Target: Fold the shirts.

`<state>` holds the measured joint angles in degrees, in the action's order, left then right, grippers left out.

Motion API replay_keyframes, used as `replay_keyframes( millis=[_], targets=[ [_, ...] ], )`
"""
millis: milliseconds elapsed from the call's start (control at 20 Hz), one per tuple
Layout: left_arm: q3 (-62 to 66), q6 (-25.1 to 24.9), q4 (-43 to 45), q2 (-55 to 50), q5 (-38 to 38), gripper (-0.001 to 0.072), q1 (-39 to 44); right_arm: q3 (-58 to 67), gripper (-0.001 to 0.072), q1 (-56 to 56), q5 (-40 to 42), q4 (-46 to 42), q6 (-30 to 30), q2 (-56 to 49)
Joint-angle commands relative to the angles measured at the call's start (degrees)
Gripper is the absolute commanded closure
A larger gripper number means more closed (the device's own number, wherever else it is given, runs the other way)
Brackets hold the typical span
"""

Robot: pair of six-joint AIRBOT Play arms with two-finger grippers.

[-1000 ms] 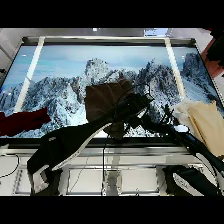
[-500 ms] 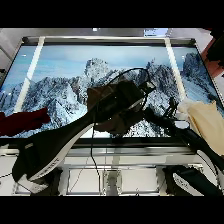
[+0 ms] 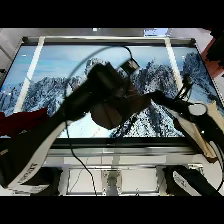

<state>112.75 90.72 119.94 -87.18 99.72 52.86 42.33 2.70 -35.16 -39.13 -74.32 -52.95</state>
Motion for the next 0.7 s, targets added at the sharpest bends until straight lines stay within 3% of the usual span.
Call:
replay_keyframes(
  millis=[0,150,350,650],
  targets=[
    [0.0,1.7,6.1,4.1,3.0,0.0698,-9.8,8.3,0.0688,11.6,-13.9,-18.0,-5.6,4.7],
    [0.0,2.5,6.1,7.6,4.9,0.0699,-17.7,14.6,0.0688,20.0,-19.9,-20.7,-3.3,10.4],
    [0.5,2.7,6.6,17.0,-1.0,0.0698,-20.0,24.6,0.0688,25.1,-23.4,-20.7,-1.7,17.9],
    [1.9,12.1,6.9,36.2,-12.6,0.0699,-20.0,42.5,0.0689,26.4,-25.2,-20.5,-1.8,24.1]
  ],
)
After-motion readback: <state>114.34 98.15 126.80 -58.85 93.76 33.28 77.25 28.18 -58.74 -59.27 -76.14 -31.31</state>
